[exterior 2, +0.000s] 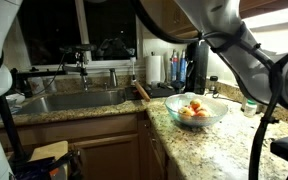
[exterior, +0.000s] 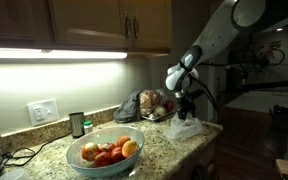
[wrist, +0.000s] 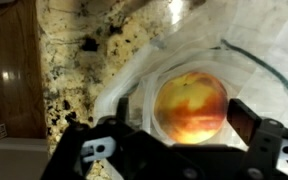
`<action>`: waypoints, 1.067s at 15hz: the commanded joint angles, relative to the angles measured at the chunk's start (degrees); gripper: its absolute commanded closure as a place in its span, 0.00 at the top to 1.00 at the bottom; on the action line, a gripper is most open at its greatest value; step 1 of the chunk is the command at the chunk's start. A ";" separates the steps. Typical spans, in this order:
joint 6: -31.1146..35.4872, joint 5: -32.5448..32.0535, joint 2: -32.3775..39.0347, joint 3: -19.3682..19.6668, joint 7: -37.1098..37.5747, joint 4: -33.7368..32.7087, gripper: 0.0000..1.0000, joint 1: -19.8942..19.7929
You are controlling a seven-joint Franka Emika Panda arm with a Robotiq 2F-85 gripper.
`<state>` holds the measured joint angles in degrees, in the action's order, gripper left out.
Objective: Move the peach from the bag to the bowl
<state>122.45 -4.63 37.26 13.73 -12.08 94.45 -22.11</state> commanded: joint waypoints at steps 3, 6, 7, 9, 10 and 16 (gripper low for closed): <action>2.72 -3.03 -0.38 0.62 1.66 0.59 1.00 1.17; 3.00 -3.11 -0.40 0.45 1.53 0.66 1.00 1.25; 2.78 -2.92 -0.39 0.37 1.47 0.59 1.00 1.21; 2.47 -2.67 -0.40 0.27 1.42 0.55 1.00 1.19; 2.43 -2.64 -0.39 0.25 1.40 0.57 1.00 1.20; 2.34 -2.59 -0.11 0.24 1.40 0.50 1.00 1.15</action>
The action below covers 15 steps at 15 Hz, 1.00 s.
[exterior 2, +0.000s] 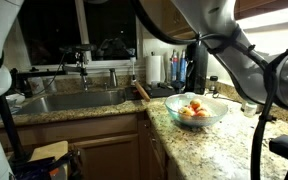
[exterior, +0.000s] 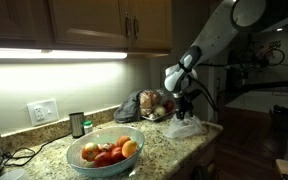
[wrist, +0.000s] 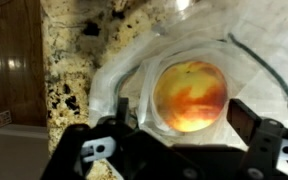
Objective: Move the peach from the bag to the bowl
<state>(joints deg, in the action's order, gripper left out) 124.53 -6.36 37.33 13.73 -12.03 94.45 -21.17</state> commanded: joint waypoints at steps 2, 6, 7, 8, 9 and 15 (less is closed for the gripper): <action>0.22 -0.80 0.03 0.21 1.35 0.45 1.00 0.18; 0.27 -0.80 0.27 0.24 1.35 0.54 1.00 0.16; 0.31 -0.80 0.27 0.23 1.32 0.55 1.00 0.15; 0.28 -0.73 0.23 0.20 1.29 0.56 0.99 0.13; 0.37 -0.71 0.19 0.18 1.21 0.61 0.75 0.10; 0.25 -0.58 0.20 0.17 1.24 0.43 0.45 0.01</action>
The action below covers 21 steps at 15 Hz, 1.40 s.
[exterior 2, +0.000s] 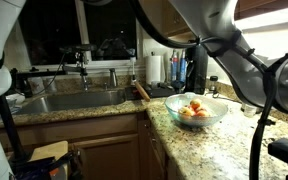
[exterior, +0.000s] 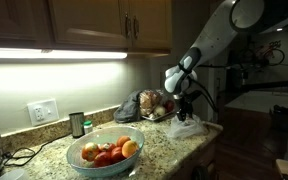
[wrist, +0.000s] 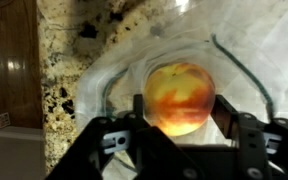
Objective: Move the peach from the bag to the bowl
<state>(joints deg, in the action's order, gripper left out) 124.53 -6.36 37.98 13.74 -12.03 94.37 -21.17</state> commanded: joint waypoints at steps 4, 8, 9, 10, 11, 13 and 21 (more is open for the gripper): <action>0.12 -0.57 -0.46 0.16 1.30 0.33 0.42 0.05; 0.02 -0.53 -0.65 0.18 1.44 0.16 0.42 0.09; 0.01 -0.61 -0.64 0.22 1.51 0.15 0.42 0.15; -0.01 -0.66 -0.61 0.25 1.60 0.14 0.42 0.21; -0.14 -0.69 -0.55 0.27 1.71 0.09 0.75 0.27; -0.26 -0.70 -0.54 0.24 1.81 0.11 0.91 0.35; -0.56 -0.93 -0.77 0.01 2.18 0.43 1.00 1.45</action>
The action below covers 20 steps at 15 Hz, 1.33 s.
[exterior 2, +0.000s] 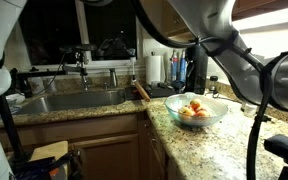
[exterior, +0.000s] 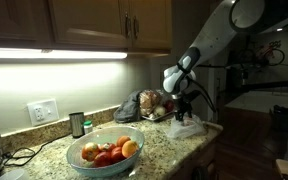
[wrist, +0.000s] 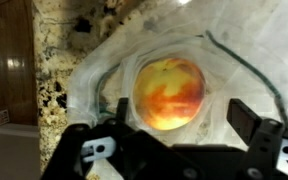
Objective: Move the peach from the bag to the bowl
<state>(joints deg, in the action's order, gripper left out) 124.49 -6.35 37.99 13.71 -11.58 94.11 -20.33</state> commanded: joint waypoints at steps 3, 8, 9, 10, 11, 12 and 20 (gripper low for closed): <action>-0.60 -0.96 -0.63 0.09 2.00 0.65 1.00 0.95; -0.91 -0.84 -0.43 0.21 2.27 0.39 1.00 0.83; -1.03 -0.88 -0.43 0.28 2.37 0.38 1.00 0.82; -1.20 -0.83 -0.43 0.30 2.44 0.36 1.00 0.77; -1.38 -0.81 -0.43 0.33 2.61 0.35 1.00 0.77; -1.53 -0.76 -0.47 0.33 2.72 0.38 1.00 0.74; -4.74 -0.39 -0.66 0.20 3.05 0.26 1.00 0.60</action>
<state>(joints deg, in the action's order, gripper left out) 121.79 -6.35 38.00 13.75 -9.95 94.12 -19.63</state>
